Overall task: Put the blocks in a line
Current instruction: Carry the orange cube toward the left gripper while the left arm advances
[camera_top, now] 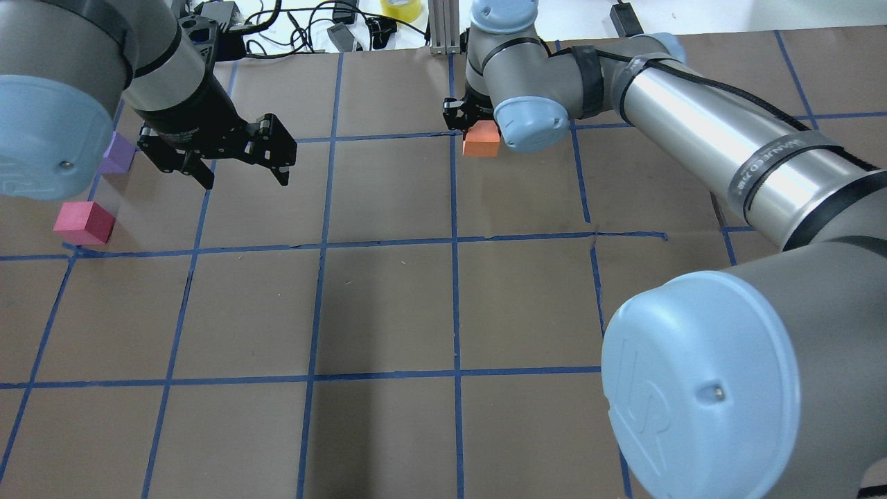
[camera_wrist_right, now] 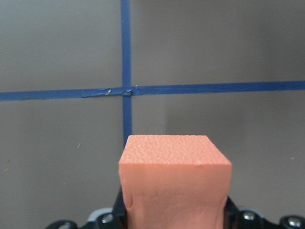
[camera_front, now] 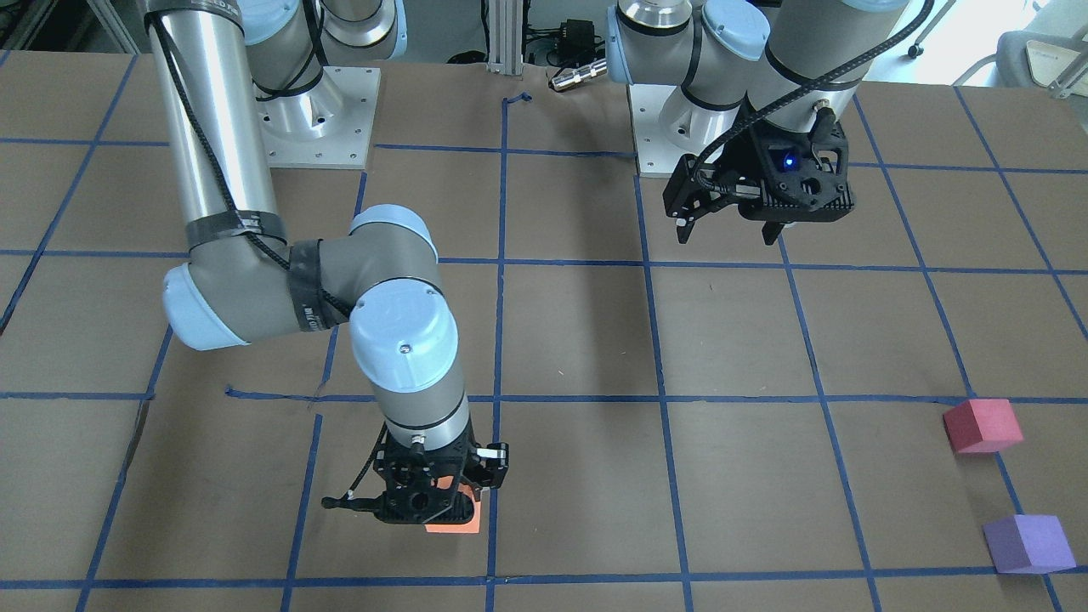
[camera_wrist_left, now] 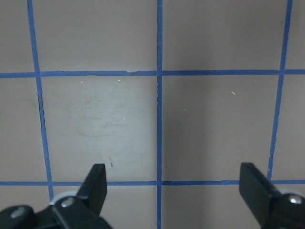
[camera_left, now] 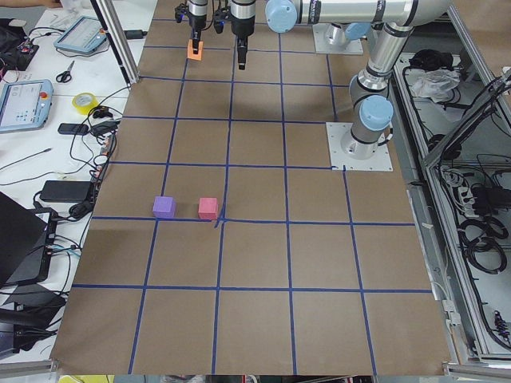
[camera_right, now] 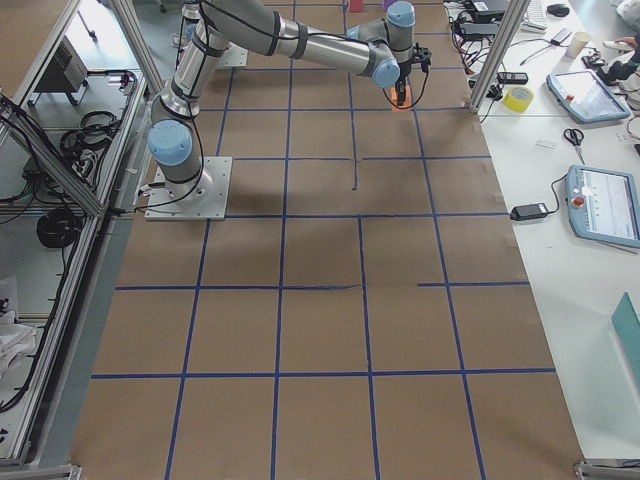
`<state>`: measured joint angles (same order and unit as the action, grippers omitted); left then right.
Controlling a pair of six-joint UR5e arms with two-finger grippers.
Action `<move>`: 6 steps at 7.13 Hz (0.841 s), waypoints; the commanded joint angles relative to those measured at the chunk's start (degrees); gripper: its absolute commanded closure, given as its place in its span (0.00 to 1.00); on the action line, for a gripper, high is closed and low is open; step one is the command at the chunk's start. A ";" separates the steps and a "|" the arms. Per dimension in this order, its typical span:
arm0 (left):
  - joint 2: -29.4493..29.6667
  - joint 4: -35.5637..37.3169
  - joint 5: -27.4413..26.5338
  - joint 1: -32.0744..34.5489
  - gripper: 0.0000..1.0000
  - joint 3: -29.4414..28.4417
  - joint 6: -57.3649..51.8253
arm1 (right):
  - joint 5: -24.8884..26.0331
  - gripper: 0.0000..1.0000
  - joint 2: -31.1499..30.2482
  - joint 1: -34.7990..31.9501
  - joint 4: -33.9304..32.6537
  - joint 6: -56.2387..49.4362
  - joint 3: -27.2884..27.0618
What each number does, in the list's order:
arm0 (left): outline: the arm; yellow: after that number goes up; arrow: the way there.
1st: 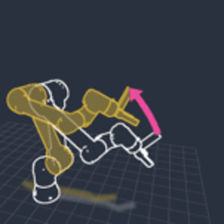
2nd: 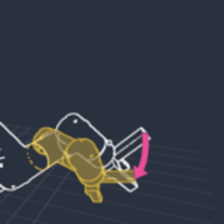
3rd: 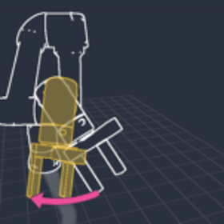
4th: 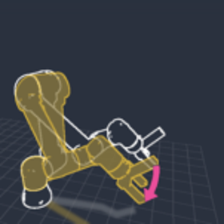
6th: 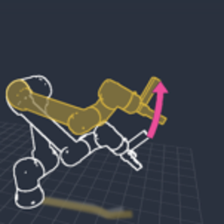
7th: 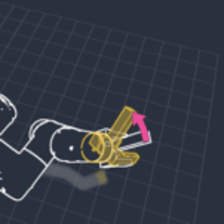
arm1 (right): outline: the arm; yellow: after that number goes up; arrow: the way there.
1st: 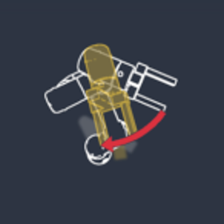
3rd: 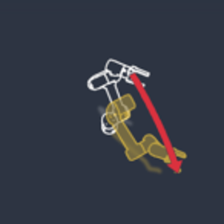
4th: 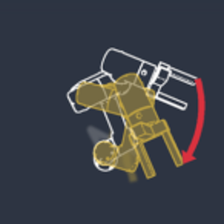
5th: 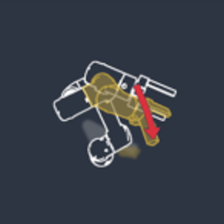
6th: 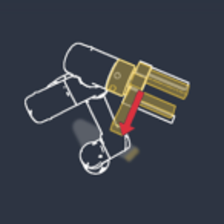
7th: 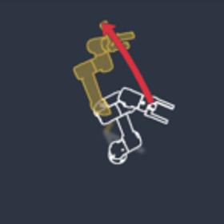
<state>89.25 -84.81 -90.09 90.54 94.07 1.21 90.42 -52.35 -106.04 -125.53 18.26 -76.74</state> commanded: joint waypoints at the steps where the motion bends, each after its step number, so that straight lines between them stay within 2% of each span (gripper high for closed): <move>1: -0.04 -0.09 -0.17 -0.01 0.00 0.06 -0.25 | 0.64 0.74 2.34 -3.55 -0.24 6.95 0.80; 4: -0.04 -0.44 -0.18 0.08 0.00 0.41 0.10 | 1.25 0.72 2.70 -6.01 0.64 9.25 0.80; 6: -0.39 -0.09 -0.09 0.08 0.00 1.11 0.28 | 2.04 0.64 2.61 -6.02 2.31 4.20 0.01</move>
<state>89.08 -85.14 -90.25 90.60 94.78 1.40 91.96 -49.61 -111.90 -123.86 25.84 -76.39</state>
